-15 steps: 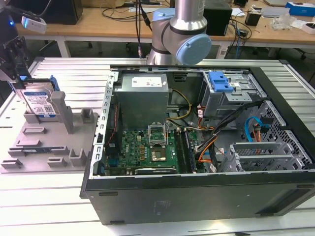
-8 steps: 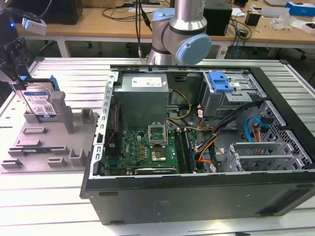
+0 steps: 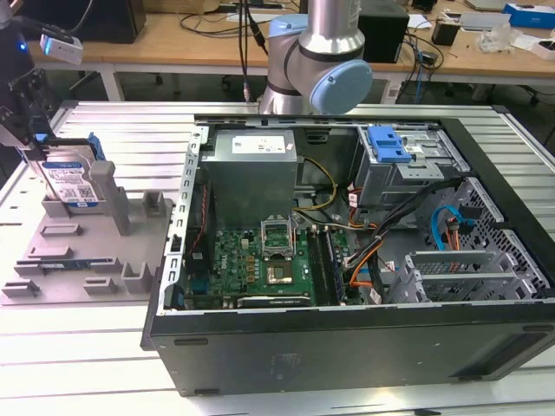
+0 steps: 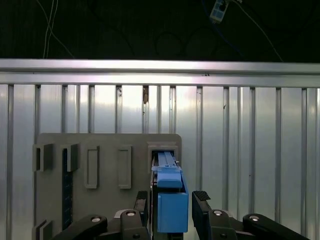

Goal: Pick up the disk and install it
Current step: 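Pick up the disk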

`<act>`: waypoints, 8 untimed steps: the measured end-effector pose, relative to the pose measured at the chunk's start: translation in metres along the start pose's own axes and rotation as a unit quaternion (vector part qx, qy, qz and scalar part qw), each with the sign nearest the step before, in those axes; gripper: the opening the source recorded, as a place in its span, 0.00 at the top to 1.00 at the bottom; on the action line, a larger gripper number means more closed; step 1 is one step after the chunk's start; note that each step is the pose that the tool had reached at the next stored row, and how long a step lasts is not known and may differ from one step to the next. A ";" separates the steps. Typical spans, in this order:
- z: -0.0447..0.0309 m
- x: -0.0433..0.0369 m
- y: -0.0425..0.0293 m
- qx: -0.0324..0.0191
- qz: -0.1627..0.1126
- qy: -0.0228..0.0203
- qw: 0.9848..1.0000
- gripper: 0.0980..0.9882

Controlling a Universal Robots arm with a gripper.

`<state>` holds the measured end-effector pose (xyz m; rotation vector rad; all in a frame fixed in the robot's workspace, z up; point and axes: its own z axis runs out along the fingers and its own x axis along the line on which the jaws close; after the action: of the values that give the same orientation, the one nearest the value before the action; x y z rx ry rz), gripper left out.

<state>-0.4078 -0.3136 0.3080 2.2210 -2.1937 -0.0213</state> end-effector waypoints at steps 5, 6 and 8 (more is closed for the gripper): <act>0.0060 0.0001 -0.0001 0.000 0.000 0.000 1.000 0.57; 0.0065 0.0000 -0.0002 0.000 0.000 0.000 1.000 0.57; 0.0070 0.0000 -0.0002 0.000 0.000 0.000 1.000 0.57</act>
<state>-0.4078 -0.3136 0.3010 2.2210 -2.1938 -0.0211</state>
